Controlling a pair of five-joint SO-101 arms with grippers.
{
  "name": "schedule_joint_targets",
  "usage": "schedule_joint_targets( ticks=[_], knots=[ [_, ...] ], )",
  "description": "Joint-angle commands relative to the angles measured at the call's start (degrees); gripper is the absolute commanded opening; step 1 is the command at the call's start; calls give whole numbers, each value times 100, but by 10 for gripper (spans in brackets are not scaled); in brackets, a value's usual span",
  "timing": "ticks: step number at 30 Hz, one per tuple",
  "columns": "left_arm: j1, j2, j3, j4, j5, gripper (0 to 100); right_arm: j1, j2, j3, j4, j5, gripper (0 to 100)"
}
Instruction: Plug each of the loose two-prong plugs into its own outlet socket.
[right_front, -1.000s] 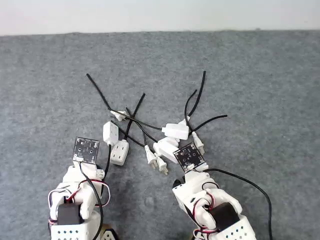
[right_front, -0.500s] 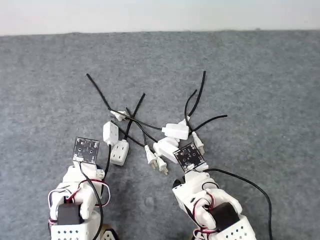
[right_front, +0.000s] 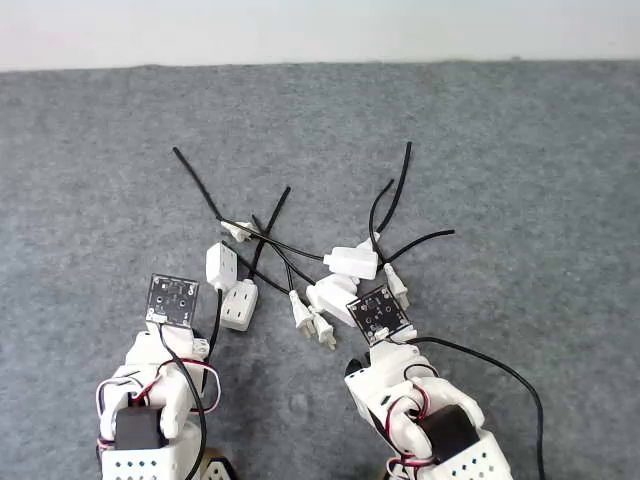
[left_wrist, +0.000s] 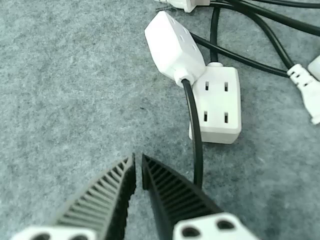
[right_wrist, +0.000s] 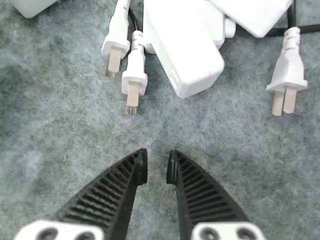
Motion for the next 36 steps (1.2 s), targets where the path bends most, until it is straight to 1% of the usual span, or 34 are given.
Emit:
schedule_joint_targets(
  ticks=[1,11,20,25,29,34,36],
  knots=[
    [-35,-79,-40,35,53,13,-48,-75,70,31,-53,89],
    [-35,-79,-40,35,53,13,-66,-75,70,31,-88,89],
    [-35,-79,-40,35,53,13,-699,-75,70,31,-70,89],
    [-35,-79,-40,35,53,13,-1596,-75,70,-31,-97,89],
    [-35,-79,-40,35,53,13,-2765,-75,70,22,-88,89],
    [-35,-79,-40,35,53,13,-4242,-75,70,-163,-79,89],
    [-35,-79,-40,35,53,13,-4716,-75,70,-66,-62,89]
  ],
)
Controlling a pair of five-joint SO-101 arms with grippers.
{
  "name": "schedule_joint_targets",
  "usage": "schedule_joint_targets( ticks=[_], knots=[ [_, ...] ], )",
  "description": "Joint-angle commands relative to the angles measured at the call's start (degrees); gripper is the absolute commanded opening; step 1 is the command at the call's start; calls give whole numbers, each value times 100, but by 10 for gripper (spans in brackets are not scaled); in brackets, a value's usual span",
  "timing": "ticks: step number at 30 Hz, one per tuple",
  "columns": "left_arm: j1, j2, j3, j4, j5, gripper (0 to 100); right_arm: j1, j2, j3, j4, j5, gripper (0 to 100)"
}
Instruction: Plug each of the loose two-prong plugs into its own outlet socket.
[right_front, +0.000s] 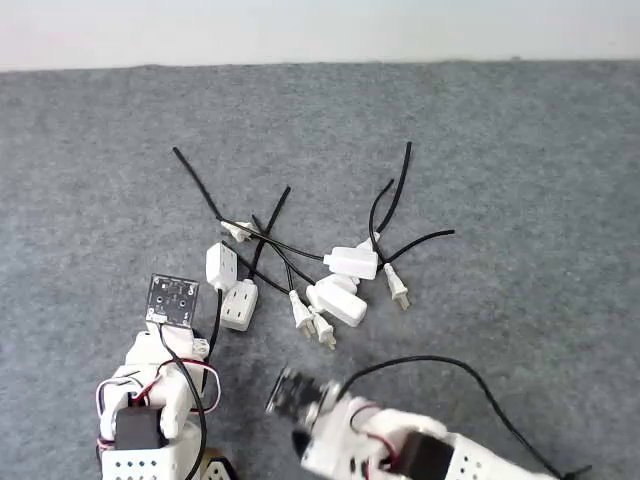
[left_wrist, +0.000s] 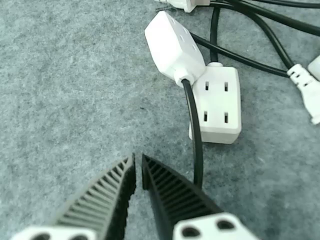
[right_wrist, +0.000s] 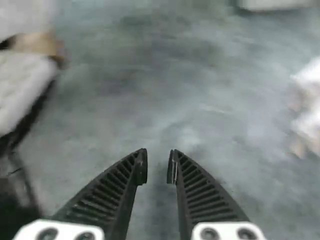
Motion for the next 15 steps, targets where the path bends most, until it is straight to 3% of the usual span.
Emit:
schedule_joint_targets(
  ticks=[1,7,15],
  knots=[
    [-35,-79,-40,35,53,13,-1191,-75,70,110,-26,89],
    [-35,-79,-40,35,53,13,-2105,-75,70,277,-18,90],
    [-35,-79,-40,35,53,13,-2589,-13,79,92,-53,89]
  ],
)
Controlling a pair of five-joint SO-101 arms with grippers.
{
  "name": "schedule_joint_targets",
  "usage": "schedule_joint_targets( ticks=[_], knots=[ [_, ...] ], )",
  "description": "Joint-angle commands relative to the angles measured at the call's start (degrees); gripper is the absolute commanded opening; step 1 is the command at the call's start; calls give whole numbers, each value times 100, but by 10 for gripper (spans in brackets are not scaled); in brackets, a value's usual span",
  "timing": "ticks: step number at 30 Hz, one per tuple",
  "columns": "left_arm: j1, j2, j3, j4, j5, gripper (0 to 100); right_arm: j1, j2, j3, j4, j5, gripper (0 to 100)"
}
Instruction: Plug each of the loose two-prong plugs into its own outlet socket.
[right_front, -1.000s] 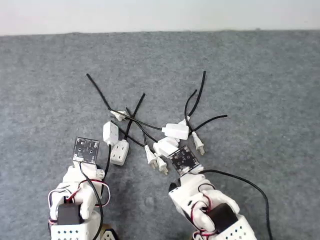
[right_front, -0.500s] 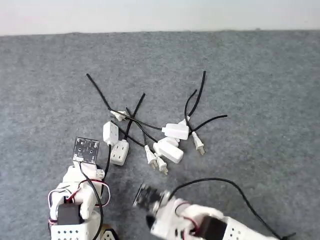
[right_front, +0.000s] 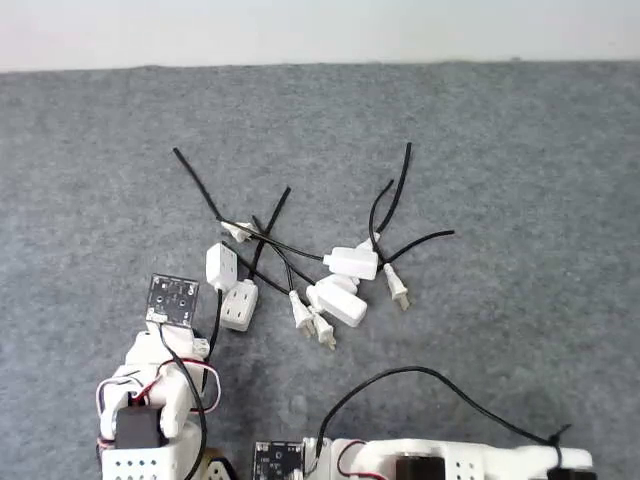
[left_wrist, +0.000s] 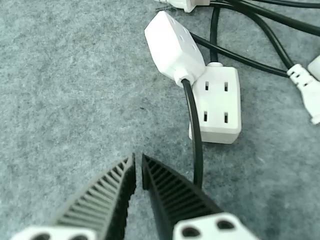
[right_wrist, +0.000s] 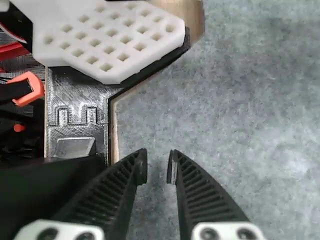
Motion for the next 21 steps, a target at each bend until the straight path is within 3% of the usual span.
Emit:
schedule_joint_targets(
  ticks=[1,9,21],
  knots=[
    [-35,-79,-40,35,53,13,-453,-22,79,-127,-35,89],
    [-35,-79,-40,35,53,13,-1095,-22,79,-207,-35,89],
    [-35,-79,-40,35,53,13,-1103,-22,70,-207,-26,87]
  ],
)
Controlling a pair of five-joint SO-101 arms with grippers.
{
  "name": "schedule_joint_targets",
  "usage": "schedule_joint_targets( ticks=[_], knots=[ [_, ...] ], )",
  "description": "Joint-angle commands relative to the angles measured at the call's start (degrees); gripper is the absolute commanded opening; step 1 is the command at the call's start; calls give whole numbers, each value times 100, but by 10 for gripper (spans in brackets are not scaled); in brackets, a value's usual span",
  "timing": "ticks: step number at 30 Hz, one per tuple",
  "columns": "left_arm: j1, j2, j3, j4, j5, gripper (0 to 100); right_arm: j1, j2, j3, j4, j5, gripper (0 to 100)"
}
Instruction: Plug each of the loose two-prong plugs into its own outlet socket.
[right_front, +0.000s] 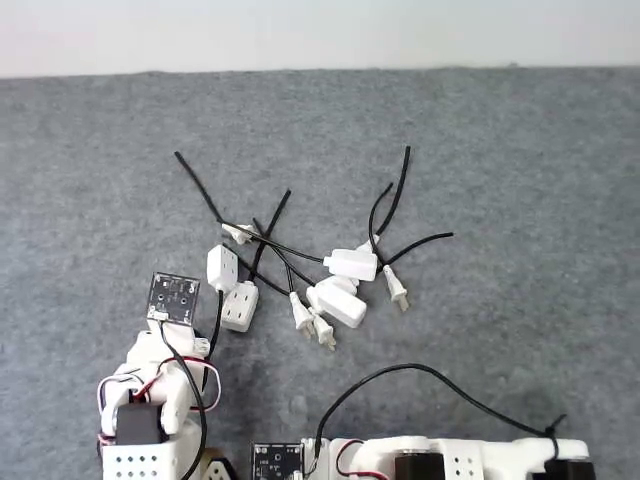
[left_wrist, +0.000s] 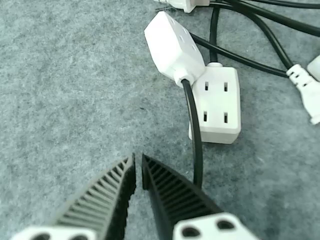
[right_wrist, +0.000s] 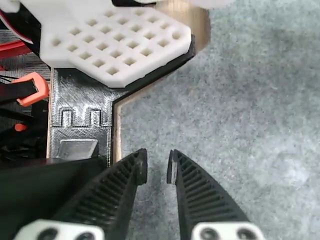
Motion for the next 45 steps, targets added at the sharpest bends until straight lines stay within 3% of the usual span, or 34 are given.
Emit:
schedule_joint_targets(
  ticks=[1,4,8,13,16,19,23,45],
  knots=[
    [-35,-79,-40,35,53,13,-593,-22,44,-101,-26,87],
    [-35,-79,-40,35,53,13,356,-22,44,-101,0,87],
    [-35,-79,-40,35,53,13,2730,-22,44,-215,0,87],
    [-35,-79,-40,35,53,13,5789,-22,44,-2475,-35,87],
    [-35,-79,-40,35,53,13,7064,40,44,-3925,-35,87],
    [-35,-79,-40,35,53,13,8013,-22,44,-4180,0,90],
    [-35,-79,-40,35,53,13,8435,-22,44,-4233,0,90],
    [-18,-79,-40,35,53,13,8444,40,44,-3908,0,91]
  ],
)
